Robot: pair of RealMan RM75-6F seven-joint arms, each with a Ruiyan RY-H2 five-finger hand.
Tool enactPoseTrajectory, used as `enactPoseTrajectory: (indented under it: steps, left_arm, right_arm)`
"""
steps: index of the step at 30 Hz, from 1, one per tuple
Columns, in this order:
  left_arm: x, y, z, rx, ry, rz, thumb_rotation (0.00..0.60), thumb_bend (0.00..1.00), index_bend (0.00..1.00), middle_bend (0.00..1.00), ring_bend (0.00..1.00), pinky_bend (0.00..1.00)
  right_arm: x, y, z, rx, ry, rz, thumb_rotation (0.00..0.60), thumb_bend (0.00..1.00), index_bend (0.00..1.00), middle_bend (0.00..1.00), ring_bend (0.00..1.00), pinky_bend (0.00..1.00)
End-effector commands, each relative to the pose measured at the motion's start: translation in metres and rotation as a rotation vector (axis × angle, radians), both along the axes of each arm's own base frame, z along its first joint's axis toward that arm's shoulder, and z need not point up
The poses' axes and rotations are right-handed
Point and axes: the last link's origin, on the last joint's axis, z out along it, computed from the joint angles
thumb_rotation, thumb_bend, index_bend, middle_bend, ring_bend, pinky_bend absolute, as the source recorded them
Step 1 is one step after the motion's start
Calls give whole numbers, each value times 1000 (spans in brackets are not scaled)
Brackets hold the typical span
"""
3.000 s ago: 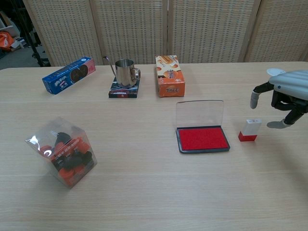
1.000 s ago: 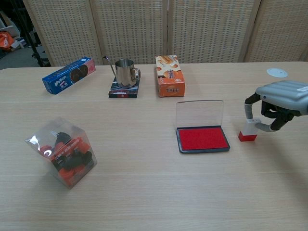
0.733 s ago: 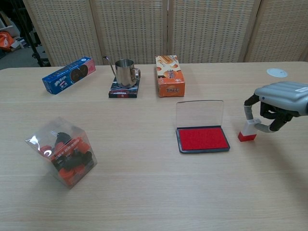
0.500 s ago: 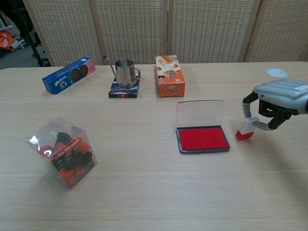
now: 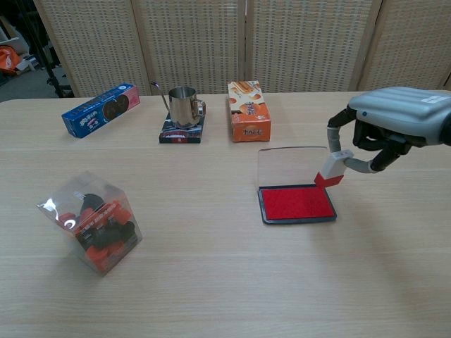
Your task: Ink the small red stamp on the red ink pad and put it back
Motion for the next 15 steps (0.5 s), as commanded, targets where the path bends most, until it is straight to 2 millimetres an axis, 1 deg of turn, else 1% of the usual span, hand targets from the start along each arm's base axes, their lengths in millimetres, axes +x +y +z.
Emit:
enactPoseTrajectory:
  steps: [1,9,12,15]
  left_arm:
    - [0,0,0,1,-1,0,600,0,0,0,0,0]
    - [0,0,1,3,-6,2,600,0,0,0,0,0]
    - [-1,0,2,3,-8,4,600,0,0,0,0,0]
    - [-1,1,2,2,-9,6,600,0,0,0,0,0]
  right_arm:
    - [22,-2,-10,7,30,33,600,559,562,953,974,1000]
    - [41,-11,-30,7,83,23,600,569,563,953,974,1000]
    - [46,-13,-40,5,107,16,600,569,562,953,974,1000]
    - [48,-12,-48,12,125,1,600,590,563,953,974,1000]
